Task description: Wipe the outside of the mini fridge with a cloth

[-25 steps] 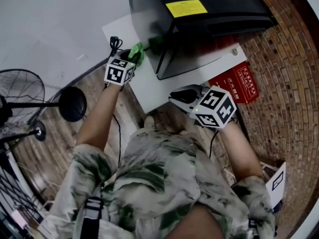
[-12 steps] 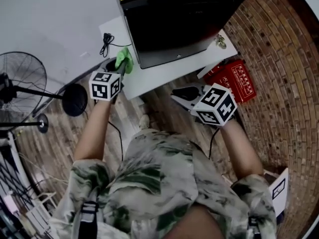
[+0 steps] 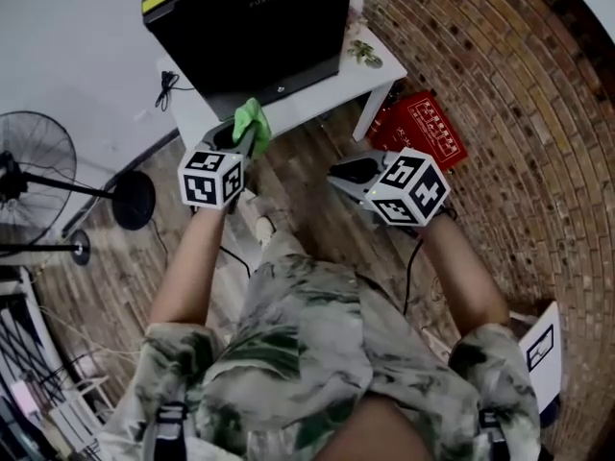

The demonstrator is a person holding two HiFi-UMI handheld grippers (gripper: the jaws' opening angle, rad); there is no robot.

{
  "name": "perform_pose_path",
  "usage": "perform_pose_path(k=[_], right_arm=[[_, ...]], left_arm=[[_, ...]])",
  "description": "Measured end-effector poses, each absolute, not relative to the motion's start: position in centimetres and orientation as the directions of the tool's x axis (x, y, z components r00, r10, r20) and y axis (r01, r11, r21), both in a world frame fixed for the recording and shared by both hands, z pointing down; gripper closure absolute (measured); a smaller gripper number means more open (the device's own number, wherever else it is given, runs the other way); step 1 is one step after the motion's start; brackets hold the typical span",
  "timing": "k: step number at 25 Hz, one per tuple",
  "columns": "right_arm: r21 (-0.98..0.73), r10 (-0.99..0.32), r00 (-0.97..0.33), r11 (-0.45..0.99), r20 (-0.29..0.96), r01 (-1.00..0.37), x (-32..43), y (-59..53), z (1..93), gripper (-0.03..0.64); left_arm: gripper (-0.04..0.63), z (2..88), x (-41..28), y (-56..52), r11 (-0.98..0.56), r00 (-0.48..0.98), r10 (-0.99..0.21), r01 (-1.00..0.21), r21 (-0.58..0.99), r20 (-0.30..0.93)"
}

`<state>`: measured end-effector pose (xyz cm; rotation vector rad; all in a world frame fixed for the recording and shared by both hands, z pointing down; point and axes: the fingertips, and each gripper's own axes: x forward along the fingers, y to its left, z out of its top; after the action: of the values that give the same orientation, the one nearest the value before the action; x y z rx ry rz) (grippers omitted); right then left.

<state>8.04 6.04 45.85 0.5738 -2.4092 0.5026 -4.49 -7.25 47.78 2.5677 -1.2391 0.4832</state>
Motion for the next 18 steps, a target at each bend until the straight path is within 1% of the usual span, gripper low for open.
perform_pose_path(k=[7, 12, 18], right_arm=[[-0.21, -0.32, -0.722, 0.815, 0.614, -0.54, 13.3, 6.2, 45.5, 0.554], [-0.195, -0.352, -0.7, 0.795, 0.621, -0.574, 17.2, 3.0, 45.7, 0.554], [-0.194, -0.354, -0.681, 0.783, 0.641, -0.59, 22.6, -2.3, 45.9, 0.554]], left_arm=[[0.517, 45.9, 6.1, -6.1, -0.656, 0.625, -0.676, -0.752, 0.067, 0.39], [0.517, 45.6, 11.2, -9.3, -0.648, 0.626, -0.686, -0.757, 0.078, 0.371], [0.517, 45.3, 16.7, -14.4, -0.611, 0.597, -0.719, -0.787, 0.087, 0.356]])
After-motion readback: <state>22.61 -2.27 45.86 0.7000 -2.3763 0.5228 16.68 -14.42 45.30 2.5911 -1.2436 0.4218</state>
